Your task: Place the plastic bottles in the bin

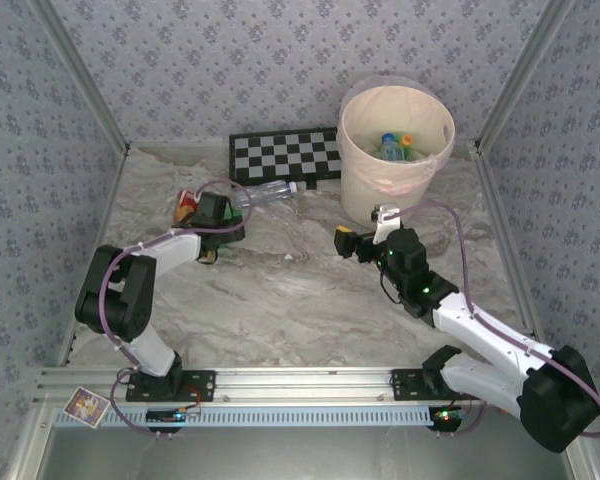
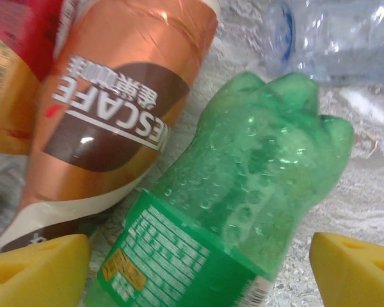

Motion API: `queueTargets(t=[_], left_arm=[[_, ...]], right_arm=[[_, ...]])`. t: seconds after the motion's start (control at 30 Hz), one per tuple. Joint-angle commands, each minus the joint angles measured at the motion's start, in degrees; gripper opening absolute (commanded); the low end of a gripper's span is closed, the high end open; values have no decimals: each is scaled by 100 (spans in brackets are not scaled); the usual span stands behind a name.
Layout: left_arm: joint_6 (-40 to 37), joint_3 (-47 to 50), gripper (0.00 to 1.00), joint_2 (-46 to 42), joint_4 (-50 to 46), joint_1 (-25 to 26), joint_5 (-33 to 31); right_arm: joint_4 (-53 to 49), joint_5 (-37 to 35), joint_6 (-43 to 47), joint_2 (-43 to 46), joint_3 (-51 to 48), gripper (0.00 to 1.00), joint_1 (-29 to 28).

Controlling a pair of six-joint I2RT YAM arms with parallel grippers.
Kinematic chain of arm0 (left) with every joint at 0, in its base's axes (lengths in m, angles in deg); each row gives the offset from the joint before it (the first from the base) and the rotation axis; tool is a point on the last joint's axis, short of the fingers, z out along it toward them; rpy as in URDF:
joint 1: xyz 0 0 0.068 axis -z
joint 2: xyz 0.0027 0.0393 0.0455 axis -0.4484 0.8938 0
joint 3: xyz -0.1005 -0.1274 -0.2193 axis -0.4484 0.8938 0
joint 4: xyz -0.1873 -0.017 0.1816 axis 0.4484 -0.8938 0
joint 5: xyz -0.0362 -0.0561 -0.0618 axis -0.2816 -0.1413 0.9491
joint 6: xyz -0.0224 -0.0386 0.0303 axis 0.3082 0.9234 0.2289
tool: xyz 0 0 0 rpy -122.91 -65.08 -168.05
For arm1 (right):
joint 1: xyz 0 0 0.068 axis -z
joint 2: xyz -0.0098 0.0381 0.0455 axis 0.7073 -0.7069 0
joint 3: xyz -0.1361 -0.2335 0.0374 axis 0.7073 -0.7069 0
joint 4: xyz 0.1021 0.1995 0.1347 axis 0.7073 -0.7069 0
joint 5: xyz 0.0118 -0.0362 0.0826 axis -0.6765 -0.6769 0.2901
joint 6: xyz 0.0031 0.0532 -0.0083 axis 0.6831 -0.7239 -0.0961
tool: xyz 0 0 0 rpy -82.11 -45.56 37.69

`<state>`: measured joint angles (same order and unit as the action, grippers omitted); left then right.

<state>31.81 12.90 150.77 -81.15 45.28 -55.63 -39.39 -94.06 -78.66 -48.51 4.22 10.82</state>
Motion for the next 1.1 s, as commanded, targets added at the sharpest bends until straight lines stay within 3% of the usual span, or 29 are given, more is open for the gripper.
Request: queueTargets(t=[0.0,0.43,0.57,0.7,1.07], left_arm=[[17,-97,85,77,-73,-29,460],[-50,-108,86,558,-180,168,509],[-67,-213,75,555,-231,210,507],[-118,-225,68,362,-346,377,326],[62,70,66,-808,-605,926,-96]], right_arm=[[-8,-47,-105,101,-26,100,51],[-2,109,-288,-11,-31,100,185],[-19,126,-314,3,-31,100,220],[-45,153,-345,53,-31,100,251],[11,115,-398,213,-110,100,278]])
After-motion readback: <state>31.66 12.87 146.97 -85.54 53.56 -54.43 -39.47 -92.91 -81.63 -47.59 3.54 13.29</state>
